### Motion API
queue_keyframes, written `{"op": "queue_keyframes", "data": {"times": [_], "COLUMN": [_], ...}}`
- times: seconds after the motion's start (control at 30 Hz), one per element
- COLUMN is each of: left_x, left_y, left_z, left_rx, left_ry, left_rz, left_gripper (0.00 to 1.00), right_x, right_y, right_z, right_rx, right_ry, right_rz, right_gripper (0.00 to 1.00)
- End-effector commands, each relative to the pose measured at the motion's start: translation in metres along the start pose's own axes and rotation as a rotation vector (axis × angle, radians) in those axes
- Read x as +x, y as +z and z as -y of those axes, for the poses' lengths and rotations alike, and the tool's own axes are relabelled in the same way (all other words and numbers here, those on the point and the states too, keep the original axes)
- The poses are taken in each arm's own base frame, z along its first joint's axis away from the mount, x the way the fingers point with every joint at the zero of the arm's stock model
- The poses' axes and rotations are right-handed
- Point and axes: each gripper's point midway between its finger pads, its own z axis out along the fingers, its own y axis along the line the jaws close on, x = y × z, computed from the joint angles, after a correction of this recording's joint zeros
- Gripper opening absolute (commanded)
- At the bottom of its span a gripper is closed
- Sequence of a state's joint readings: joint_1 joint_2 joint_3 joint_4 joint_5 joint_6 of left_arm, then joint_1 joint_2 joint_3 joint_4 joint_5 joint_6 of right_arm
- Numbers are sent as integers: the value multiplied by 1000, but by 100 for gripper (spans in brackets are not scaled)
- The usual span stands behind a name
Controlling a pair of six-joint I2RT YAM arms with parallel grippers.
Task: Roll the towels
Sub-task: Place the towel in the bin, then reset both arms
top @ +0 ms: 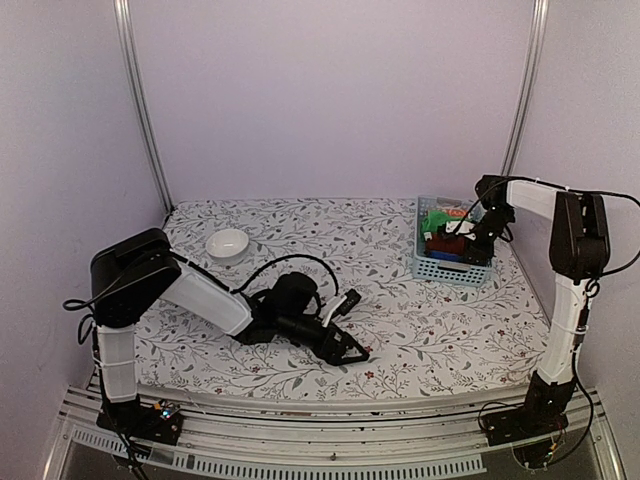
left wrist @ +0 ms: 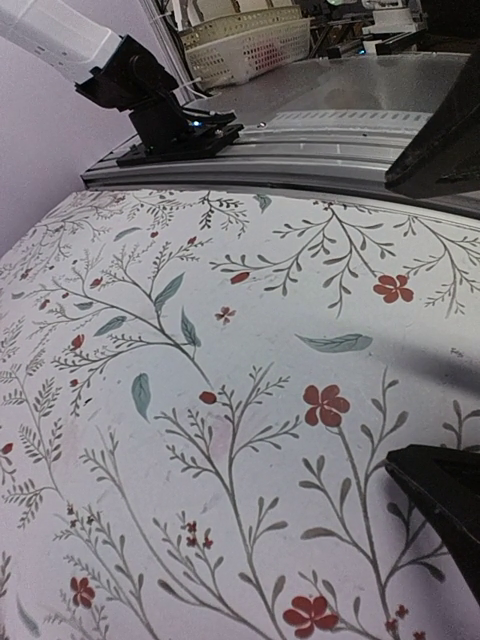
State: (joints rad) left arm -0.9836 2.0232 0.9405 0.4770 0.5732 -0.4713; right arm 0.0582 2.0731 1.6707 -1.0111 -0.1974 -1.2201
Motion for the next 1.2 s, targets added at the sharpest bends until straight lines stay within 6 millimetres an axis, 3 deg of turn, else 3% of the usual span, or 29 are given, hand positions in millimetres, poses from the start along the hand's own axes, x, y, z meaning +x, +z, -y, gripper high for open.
{"op": "queue_keyframes", "data": {"times": [0.0, 0.13, 0.23, 0.4, 0.67, 0.77, 0.93, 0.97, 1.03, 1.17], "left_x": [11, 8, -2, -42, -103, -133, -181, -192, -215, -247], "left_y": [4, 2, -6, -43, -139, -185, -256, -270, -299, -351], "left_z": [3, 3, 0, 5, -24, -33, -35, -31, -25, -25], "left_rx": [-1, -13, -64, -222, -572, -676, -846, -872, -938, -1104], "left_ry": [-1, 7, 24, 85, 65, 64, 137, 166, 214, 233], "left_rz": [-46, -40, -31, -10, 75, 162, 314, 348, 420, 561], "left_gripper": [88, 88, 88, 89, 91, 92, 95, 96, 98, 98], "right_x": [-4, -4, -9, -19, -74, -81, -79, -80, -84, -81], "right_y": [-21, -24, -38, -69, -153, -186, -263, -279, -314, -362], "right_z": [-7, -5, 2, 15, 23, 22, 17, 15, 10, 5], "right_rx": [-10, -1, 8, 38, 155, 252, 499, 534, 593, 722], "right_ry": [1, 2, 25, 98, 295, 377, 414, 413, 427, 529], "right_rz": [20, 16, 51, 165, 494, 600, 709, 728, 785, 942], "right_gripper": [47, 47, 47, 47, 45, 47, 68, 75, 99, 99]}}
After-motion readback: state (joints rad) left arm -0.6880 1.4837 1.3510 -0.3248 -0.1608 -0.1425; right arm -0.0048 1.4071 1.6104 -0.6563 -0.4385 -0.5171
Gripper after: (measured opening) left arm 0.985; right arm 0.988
